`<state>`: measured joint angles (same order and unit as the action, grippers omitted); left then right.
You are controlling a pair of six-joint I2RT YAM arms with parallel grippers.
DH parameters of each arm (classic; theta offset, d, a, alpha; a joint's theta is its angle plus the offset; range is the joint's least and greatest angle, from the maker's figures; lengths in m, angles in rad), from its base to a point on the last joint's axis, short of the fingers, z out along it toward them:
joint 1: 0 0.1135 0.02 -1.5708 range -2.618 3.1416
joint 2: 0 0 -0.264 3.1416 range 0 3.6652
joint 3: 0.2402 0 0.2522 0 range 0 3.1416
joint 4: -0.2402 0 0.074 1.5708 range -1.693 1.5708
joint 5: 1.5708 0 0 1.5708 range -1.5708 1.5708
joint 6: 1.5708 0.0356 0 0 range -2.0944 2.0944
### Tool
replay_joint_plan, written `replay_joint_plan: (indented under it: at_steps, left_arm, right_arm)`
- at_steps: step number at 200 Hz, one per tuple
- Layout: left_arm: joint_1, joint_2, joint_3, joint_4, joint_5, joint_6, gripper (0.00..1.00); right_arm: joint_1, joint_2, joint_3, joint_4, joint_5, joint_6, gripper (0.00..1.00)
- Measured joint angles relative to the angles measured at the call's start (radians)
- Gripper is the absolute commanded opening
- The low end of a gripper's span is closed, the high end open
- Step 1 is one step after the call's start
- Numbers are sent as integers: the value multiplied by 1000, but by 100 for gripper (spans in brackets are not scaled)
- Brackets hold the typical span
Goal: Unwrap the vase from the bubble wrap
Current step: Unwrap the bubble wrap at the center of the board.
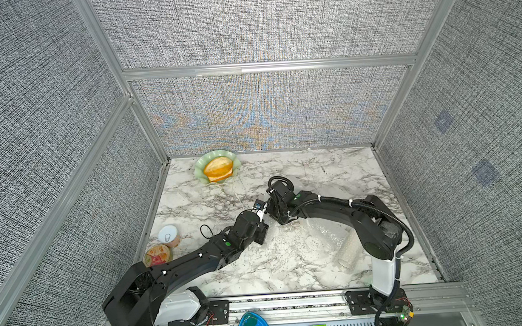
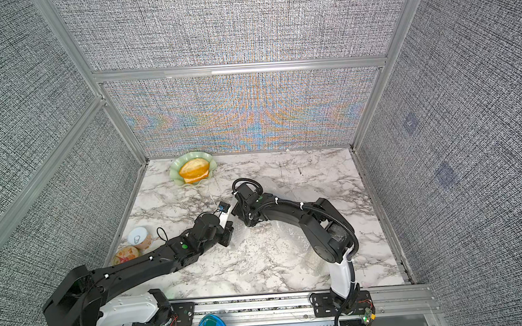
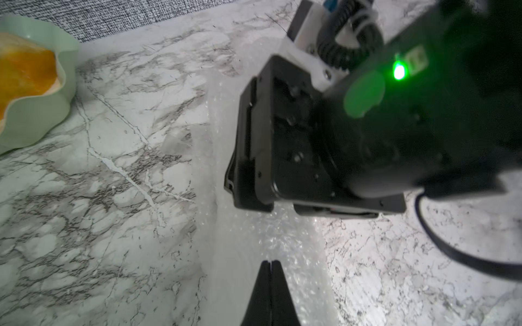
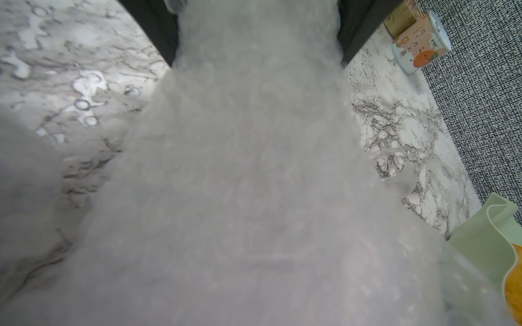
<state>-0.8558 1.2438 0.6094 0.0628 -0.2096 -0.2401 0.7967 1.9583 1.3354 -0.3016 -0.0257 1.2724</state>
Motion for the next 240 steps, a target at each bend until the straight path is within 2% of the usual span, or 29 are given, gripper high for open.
replay_joint_plan:
  at_steps: [85,118,167,240]
  left_arm:
    - [2,39,23,-57,-26,-57,0]
    - [49,3,-13,-56,-22,-85,0]
    - [165,-43,-85,-35,27,-144,0]
    - [212,-79,-173,-46,8,-309,0]
  right_arm:
    - [-6,-7,6,-13,10,-40,57]
    - [-10,-8,10,-16,9,-85,57]
    - [-13,10,46,-52,7,-218,57]
    - [-19,13,64,-82,10,-454,57]
